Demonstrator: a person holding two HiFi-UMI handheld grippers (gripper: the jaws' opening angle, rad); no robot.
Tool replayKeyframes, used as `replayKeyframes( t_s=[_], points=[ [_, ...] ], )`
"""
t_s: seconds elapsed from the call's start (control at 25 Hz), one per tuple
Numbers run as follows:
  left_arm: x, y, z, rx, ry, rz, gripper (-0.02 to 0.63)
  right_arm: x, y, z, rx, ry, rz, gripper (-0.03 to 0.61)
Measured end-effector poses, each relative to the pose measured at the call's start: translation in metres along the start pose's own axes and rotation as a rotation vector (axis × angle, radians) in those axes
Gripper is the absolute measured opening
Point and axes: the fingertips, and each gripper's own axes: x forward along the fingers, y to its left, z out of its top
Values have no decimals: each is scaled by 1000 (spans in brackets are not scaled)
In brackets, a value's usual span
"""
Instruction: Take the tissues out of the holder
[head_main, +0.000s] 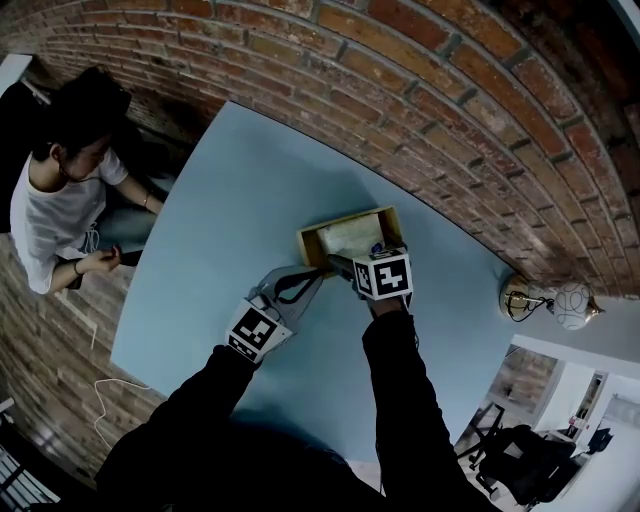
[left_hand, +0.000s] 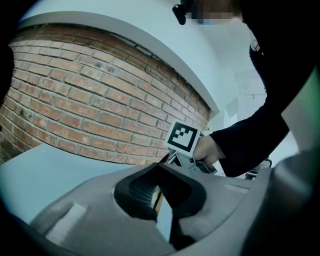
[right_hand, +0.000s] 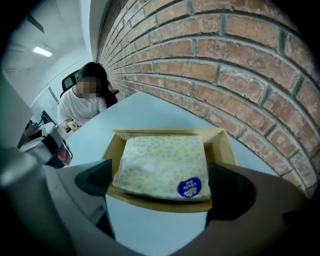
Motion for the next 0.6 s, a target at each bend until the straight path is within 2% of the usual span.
replayKeyframes(
  t_s=[0.2,0.52,0.6],
  points=[
    [4,5,-5,-17,1,7,-6,14,-3,-5,12,48,9,586],
    [6,8,-13,-34,7,6,-6,23,-12,-10,-3,160,-56,584],
    [6,9,-13,-37,7,6,-6,22,-13,-9,-8,174,-62,565]
  ],
)
